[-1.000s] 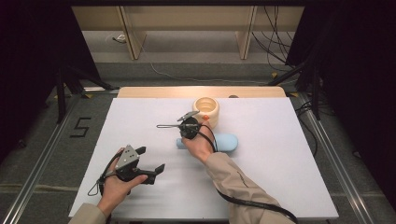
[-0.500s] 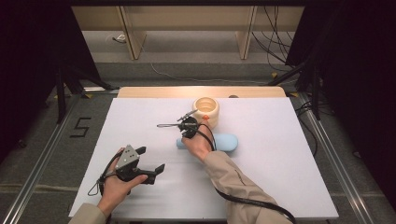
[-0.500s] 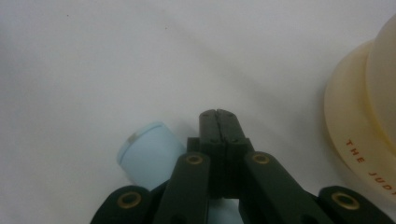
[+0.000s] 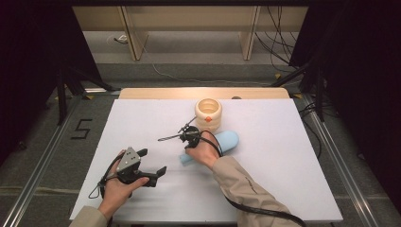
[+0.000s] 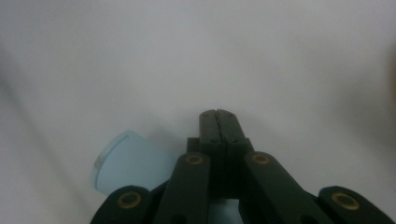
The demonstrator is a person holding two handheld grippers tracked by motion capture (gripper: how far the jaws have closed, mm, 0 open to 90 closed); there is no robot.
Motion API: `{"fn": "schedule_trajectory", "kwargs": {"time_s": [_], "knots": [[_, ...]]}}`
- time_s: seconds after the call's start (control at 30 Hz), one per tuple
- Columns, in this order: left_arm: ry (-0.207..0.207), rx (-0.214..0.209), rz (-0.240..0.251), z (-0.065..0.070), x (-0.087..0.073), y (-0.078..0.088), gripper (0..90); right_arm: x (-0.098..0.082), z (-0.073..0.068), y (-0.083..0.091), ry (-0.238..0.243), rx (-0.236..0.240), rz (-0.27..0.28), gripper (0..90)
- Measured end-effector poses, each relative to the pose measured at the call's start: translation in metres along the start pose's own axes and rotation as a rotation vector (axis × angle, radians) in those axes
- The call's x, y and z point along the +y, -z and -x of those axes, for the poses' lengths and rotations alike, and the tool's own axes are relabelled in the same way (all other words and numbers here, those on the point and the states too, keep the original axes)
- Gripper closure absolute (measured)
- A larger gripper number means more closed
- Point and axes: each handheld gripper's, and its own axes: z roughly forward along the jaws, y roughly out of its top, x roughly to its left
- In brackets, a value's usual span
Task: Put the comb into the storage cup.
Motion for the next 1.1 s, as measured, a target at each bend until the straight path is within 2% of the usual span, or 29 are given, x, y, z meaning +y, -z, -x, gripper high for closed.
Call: {"fn": "schedule_trajectory", "kwargs": {"time_s": [0.27,0.37,0.53,0.7,0.9,1.1], "knots": [[-0.006,-0.002,-0.002,0.0,0.0,0.001,0.0,-0.018,-0.01,0.015,0.039,0.064,-0.051,90.0],[-0.005,0.0,-0.002,0.0,0.0,0.001,0.0,-0.025,-0.011,0.021,0.071,0.073,-0.076,90.0],[-0.001,0.001,-0.004,0.0,0.0,0.001,0.0,-0.043,-0.011,0.032,0.09,0.097,-0.106,90.0],[-0.002,0.001,-0.004,0.001,-0.001,0.001,0.0,-0.064,-0.008,0.046,0.104,0.088,-0.133,90.0],[-0.002,0.002,-0.006,0.001,-0.001,0.0,0.0,-0.089,0.002,0.065,0.077,0.073,-0.149,90.0],[-0.001,0.003,-0.008,0.001,-0.001,0.0,0.0,-0.108,0.015,0.075,0.054,0.047,-0.149,90.0]]}}
